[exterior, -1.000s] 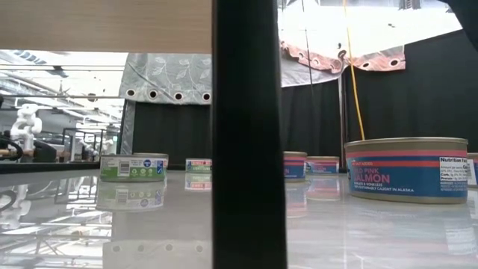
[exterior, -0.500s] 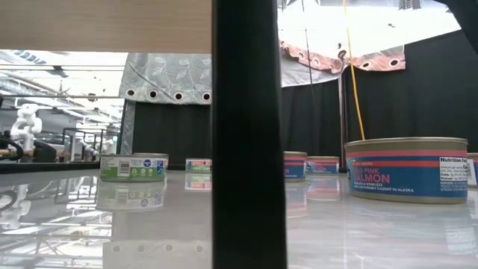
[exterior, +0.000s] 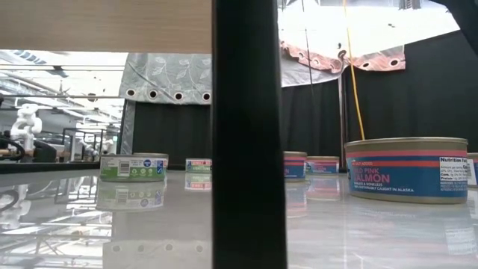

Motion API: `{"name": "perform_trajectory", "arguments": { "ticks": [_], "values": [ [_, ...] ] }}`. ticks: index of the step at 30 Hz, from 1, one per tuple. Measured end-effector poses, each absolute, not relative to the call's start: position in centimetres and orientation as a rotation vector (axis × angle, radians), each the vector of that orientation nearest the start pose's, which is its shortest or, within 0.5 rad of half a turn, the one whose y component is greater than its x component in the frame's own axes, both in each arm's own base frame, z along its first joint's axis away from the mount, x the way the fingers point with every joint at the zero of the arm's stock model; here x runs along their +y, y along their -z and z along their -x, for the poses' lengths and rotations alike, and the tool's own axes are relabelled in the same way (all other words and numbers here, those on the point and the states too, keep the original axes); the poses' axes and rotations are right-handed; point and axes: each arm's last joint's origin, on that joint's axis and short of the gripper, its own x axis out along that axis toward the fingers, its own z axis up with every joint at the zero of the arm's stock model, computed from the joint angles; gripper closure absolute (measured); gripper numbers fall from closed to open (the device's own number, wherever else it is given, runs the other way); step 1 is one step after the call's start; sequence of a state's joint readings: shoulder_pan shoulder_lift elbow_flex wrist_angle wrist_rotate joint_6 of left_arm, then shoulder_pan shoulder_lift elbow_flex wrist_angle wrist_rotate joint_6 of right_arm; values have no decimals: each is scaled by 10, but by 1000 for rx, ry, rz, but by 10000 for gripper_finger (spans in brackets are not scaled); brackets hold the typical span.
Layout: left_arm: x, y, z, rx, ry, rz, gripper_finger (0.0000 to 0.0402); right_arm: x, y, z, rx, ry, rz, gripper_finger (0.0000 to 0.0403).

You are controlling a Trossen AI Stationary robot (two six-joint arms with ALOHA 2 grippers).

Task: Stack canned seafood by type on shelf
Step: Put the green tuna can on the shelf

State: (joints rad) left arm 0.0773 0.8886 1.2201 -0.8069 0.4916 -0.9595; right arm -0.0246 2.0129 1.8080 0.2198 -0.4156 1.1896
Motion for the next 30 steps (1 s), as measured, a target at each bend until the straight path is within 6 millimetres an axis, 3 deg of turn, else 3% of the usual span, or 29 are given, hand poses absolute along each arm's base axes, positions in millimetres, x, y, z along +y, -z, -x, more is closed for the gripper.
{"name": "perform_trajectory", "arguments": {
  "ticks": [6,16,21,30],
  "values": [
    [-5,-402,-151,639,188,1035,112,-7,-353,-479,210,-344,-1161,273],
    [-4,-401,-151,632,191,997,259,-7,-355,-479,192,-358,-1100,272],
    [-5,-401,-150,645,243,947,259,-5,-355,-478,213,-379,-1116,252],
    [-12,-399,-132,755,508,869,259,-9,-368,-468,265,-504,-1117,139]
  ]
}}
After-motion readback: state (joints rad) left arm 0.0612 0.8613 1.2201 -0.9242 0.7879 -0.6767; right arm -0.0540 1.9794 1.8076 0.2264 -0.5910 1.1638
